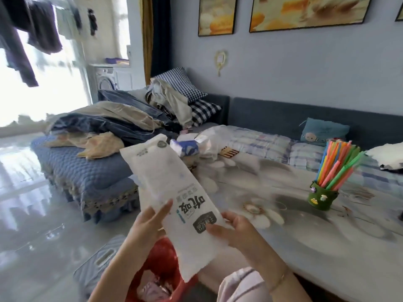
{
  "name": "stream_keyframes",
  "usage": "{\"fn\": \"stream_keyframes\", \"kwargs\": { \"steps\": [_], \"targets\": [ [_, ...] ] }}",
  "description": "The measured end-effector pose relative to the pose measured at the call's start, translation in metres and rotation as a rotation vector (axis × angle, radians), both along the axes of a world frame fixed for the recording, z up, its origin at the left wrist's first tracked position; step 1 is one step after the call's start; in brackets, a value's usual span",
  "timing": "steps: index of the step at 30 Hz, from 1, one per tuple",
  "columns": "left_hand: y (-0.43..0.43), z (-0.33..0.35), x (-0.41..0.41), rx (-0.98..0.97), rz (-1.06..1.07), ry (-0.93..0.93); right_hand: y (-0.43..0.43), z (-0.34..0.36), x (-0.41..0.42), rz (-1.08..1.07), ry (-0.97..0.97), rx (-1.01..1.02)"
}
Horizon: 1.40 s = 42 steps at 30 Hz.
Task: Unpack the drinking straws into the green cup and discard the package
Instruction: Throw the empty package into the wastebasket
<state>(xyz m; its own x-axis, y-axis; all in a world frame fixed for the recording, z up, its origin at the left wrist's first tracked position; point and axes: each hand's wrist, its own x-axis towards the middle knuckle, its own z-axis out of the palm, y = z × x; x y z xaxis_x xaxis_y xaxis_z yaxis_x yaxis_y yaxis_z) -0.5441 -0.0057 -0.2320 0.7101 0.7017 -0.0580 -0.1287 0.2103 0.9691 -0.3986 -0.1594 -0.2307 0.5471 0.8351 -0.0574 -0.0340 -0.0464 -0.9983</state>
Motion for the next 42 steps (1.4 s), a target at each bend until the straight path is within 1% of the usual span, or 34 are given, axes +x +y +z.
{"fn": "stream_keyframes", "kwargs": {
  "steps": [1, 3, 5, 6, 10, 12, 14, 18, 20, 23, 25, 27, 28, 29, 31, 33, 36, 38, 40, 42],
  "targets": [
    [0.009, -0.002, -0.007, -0.015, 0.087, -0.010, 0.006, -0.007, -0.004, 0.026, -0.035, -0.046],
    [0.022, -0.008, -0.018, 0.060, 0.182, 0.033, 0.019, -0.019, -0.009, 0.031, -0.182, -0.125],
    [0.035, -0.017, -0.028, 0.155, 0.247, 0.096, 0.030, -0.027, -0.009, -0.030, -0.317, -0.172],
    [0.041, -0.022, -0.030, 0.193, 0.267, 0.130, 0.033, -0.028, -0.007, -0.064, -0.349, -0.178],
    [0.068, -0.052, -0.037, 0.246, 0.254, 0.265, 0.051, -0.043, -0.010, -0.058, -0.376, -0.222],
    [0.077, -0.069, -0.037, 0.242, 0.240, 0.311, 0.061, -0.052, -0.015, -0.033, -0.340, -0.249],
    [0.087, -0.090, -0.036, 0.203, 0.261, 0.355, 0.072, -0.064, -0.020, -0.014, -0.247, -0.245],
    [0.105, -0.138, -0.029, 0.100, 0.332, 0.398, 0.090, -0.087, -0.024, 0.005, -0.242, -0.286],
    [0.111, -0.164, -0.023, 0.072, 0.298, 0.455, 0.096, -0.101, -0.022, 0.000, -0.259, -0.294],
    [0.113, -0.200, -0.014, -0.017, 0.176, 0.573, 0.100, -0.120, -0.012, -0.006, -0.323, -0.313],
    [0.111, -0.222, -0.009, -0.052, 0.124, 0.680, 0.101, -0.131, -0.003, -0.005, -0.324, -0.330],
    [0.107, -0.238, -0.006, 0.018, 0.172, 0.803, 0.099, -0.139, 0.003, -0.010, -0.312, -0.344],
    [0.104, -0.245, -0.006, 0.093, 0.221, 0.841, 0.098, -0.143, 0.005, -0.008, -0.309, -0.346],
    [0.101, -0.249, -0.007, 0.169, 0.253, 0.864, 0.098, -0.145, 0.007, -0.005, -0.308, -0.345],
    [0.097, -0.256, -0.002, 0.317, 0.249, 0.901, 0.095, -0.154, 0.012, 0.002, -0.292, -0.360],
    [0.092, -0.262, 0.003, 0.468, 0.176, 0.939, 0.091, -0.160, 0.017, -0.002, -0.278, -0.367],
    [0.080, -0.263, 0.017, 0.659, -0.004, 1.001, 0.087, -0.165, 0.020, -0.015, -0.275, -0.361],
    [0.072, -0.262, 0.029, 0.763, -0.118, 1.006, 0.084, -0.167, 0.022, -0.018, -0.274, -0.354],
    [0.062, -0.260, 0.042, 0.744, -0.178, 0.985, 0.080, -0.167, 0.024, -0.012, -0.259, -0.353],
    [0.056, -0.251, 0.056, 0.687, -0.130, 0.919, 0.076, -0.164, 0.027, -0.012, -0.252, -0.339]
  ]
}}
